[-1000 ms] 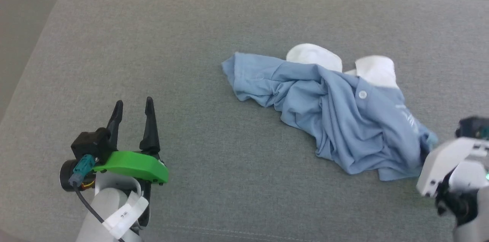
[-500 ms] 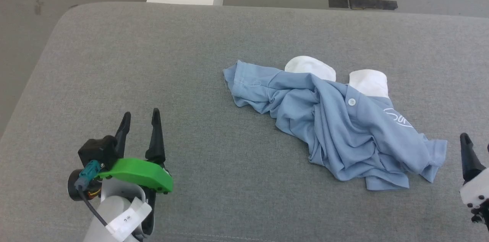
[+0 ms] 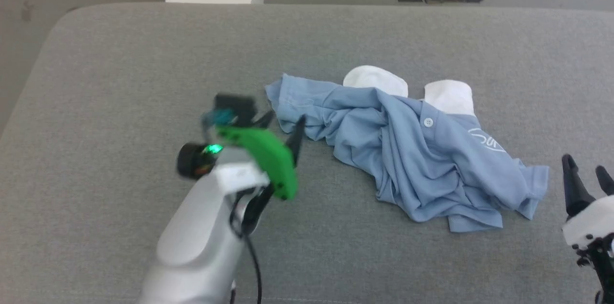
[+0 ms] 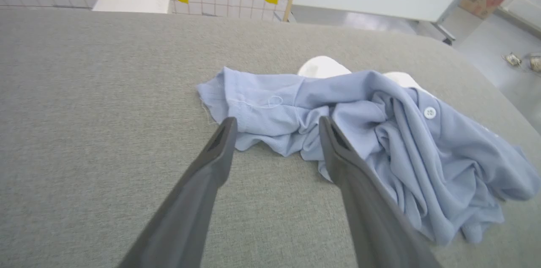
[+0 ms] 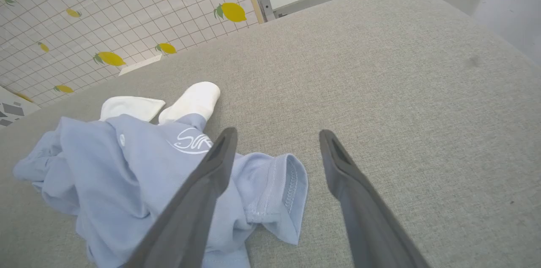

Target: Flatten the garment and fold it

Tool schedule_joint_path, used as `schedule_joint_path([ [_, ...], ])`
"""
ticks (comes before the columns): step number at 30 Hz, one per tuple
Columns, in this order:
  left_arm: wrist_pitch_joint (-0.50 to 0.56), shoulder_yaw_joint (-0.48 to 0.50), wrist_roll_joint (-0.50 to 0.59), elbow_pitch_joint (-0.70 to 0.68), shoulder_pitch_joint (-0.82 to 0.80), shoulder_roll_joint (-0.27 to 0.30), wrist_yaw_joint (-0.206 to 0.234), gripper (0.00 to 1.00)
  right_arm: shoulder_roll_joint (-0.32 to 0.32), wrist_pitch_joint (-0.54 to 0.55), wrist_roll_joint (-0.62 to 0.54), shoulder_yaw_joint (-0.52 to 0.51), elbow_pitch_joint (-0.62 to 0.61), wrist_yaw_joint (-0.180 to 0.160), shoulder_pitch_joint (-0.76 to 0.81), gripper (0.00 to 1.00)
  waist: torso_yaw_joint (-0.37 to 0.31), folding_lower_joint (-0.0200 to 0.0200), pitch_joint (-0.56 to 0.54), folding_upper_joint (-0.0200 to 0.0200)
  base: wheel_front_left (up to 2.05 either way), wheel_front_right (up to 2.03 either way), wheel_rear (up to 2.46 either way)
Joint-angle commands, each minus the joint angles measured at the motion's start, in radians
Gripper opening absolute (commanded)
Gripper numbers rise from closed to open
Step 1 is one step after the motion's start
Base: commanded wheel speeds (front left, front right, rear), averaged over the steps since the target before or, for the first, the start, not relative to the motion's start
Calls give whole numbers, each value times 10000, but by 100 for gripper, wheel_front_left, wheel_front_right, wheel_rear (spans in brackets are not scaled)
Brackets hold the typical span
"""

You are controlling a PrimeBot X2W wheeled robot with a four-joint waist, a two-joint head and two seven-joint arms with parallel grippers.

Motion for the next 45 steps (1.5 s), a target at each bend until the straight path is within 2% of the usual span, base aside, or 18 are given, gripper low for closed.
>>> schedule_joint_path([
  [1, 580, -367, -334, 276, -512, -31, 67, 100, 9, -18, -25, 90, 42, -13, -211, 100, -301, 0, 263, -1, 0, 0, 0],
  [5, 1961, -1515, -936, 938, -1611, -37, 470, 100, 10, -91, -19, 304, 178, -13, -464, 100, -830, 0, 646, -1, 0, 0, 0],
  [9, 2783, -2369, -1272, 1536, -2333, -39, 887, 100, 10, -228, -8, 376, 333, -13, -600, 100, -1295, 0, 969, -1, 0, 0, 0],
  [13, 3362, -2865, -953, 2504, -2785, -36, 1315, 100, 10, -363, 13, 382, 457, -13, -655, 100, -1625, 0, 1202, -1, 0, 0, 0],
  [16, 3594, -2996, -890, 3086, -2913, -35, 1423, 100, 10, -469, 43, 337, 504, -13, -651, 100, -1719, 0, 1304, -1, 0, 0, 0],
  [18, 3645, -3029, -919, 3340, -2948, -36, 1442, 30, 10, -504, 43, 309, 530, -13, -655, 100, -1714, 0, 1336, -1, 0, 0, 0],
  [19, 3620, -3023, -959, 3408, -2957, -36, 1432, 0, 10, -514, 35, 295, 540, -13, -658, 100, -1698, 0, 1339, -1, 0, 0, 0],
  [25, 3205, -2908, -1621, 3320, -2865, -39, 1134, 0, 10, -535, -33, 418, 659, -13, -721, 100, -1357, 0, 1102, -1, 0, 0, 0],
  [31, 2383, -2290, -2454, 2198, -2437, 13, 942, 0, 10, -492, -168, 471, 816, -13, -638, 100, -750, 0, 558, -1, 0, 0, 0],
  [37, 2168, -1582, -2972, 186, -1083, 778, 1396, 0, 10, -373, -296, 432, 946, -13, -402, 100, -58, 0, -46, -1, 0, 0, 0],
  [42, 2970, -1424, -3288, -1561, 1149, 1761, 2243, 0, 10, -336, -291, 528, 1161, -13, -284, 100, 319, 0, -358, -1, 0, 0, 0],
  [45, 3469, -1408, -3547, -2249, 2381, 2144, 2690, 0, 10, -350, -284, 637, 1303, -13, -269, 100, 426, 0, -423, -1, 0, 0, 0],
])
